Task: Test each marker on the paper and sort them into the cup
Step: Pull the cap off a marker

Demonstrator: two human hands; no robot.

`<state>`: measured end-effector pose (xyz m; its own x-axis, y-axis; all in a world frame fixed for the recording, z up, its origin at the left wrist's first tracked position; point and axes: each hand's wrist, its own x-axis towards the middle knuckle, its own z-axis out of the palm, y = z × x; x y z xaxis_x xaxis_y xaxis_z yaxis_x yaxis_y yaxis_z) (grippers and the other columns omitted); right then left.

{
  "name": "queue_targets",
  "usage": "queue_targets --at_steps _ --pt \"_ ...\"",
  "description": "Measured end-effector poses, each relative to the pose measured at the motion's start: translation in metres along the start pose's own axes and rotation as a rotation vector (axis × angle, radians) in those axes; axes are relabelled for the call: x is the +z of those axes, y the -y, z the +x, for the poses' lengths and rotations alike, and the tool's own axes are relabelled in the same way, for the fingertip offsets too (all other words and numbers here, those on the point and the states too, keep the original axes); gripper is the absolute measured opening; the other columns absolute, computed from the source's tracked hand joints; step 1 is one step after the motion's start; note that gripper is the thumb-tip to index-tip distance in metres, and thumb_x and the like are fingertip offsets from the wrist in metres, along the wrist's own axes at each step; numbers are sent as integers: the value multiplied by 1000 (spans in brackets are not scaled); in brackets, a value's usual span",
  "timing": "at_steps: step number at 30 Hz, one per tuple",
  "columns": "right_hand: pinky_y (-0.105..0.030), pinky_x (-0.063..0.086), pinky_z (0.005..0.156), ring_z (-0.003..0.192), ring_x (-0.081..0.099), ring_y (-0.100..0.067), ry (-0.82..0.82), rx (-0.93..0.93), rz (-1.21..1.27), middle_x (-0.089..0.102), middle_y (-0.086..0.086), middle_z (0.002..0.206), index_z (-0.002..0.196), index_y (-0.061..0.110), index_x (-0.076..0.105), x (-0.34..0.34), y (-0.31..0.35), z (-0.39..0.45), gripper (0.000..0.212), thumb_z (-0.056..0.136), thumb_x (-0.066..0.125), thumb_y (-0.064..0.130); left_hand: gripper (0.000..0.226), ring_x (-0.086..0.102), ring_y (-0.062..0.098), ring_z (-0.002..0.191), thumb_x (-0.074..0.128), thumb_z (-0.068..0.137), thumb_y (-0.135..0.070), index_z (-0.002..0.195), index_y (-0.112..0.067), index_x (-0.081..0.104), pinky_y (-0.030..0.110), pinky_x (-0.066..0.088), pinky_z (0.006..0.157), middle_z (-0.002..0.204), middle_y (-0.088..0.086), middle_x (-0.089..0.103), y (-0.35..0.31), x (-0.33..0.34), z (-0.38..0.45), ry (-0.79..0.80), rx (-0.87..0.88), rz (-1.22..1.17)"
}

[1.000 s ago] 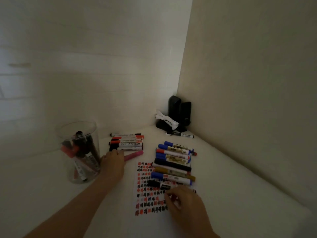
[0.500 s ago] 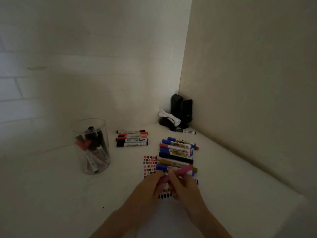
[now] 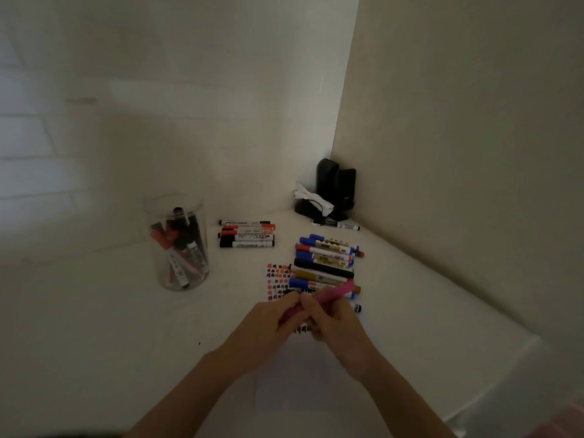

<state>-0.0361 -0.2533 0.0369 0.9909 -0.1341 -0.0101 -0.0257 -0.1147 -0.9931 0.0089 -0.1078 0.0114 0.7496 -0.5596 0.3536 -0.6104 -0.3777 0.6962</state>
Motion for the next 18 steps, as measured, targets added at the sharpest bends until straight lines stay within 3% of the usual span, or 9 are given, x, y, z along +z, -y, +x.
queue_targets --at_steps 4,7,10,12,15,18 --pt "-22 35 45 45 41 -10 6 -44 -38 53 -5 59 90 5 61 -3 -2 3 30 88 62 35 27 55 6 56 47 96 -39 114 -20 55 21 49 58 82 1 67 -2 0 0 -5 -4 -14" --pt "-16 38 46 45 47 -4 9 -100 -63 57 6 55 86 8 62 -3 0 2 18 91 60 26 23 48 3 50 50 95 -41 110 -25 58 15 40 53 68 -5 60 -4 -1 1 -6 12 -42" --pt "-20 42 50 50 48 -6 -157 -138 60 56 7 56 84 10 59 -31 10 3 16 95 53 19 29 40 4 47 47 88 -59 104 -38 59 30 44 55 54 -8 46 13 -15 -7 -69 -95 -21" --pt "-25 39 53 53 45 -9 -270 -132 123 56 4 59 86 10 60 -62 16 7 17 96 51 20 34 39 3 51 44 83 -66 104 -41 51 24 42 56 58 -9 43 30 -29 -16 -82 -194 67" --pt "-22 37 49 58 53 -13 -207 -52 -20 68 -6 72 97 14 69 -75 4 10 20 94 53 26 40 44 1 63 51 81 -66 111 -41 43 13 38 60 78 -14 47 35 -33 -19 -59 -229 146" --pt "-18 42 45 56 60 -7 -144 34 -134 73 -3 74 92 17 69 -59 -14 11 19 92 55 30 52 47 -4 95 57 82 -63 126 -42 38 14 38 82 107 -22 46 28 -17 -8 3 -158 173"
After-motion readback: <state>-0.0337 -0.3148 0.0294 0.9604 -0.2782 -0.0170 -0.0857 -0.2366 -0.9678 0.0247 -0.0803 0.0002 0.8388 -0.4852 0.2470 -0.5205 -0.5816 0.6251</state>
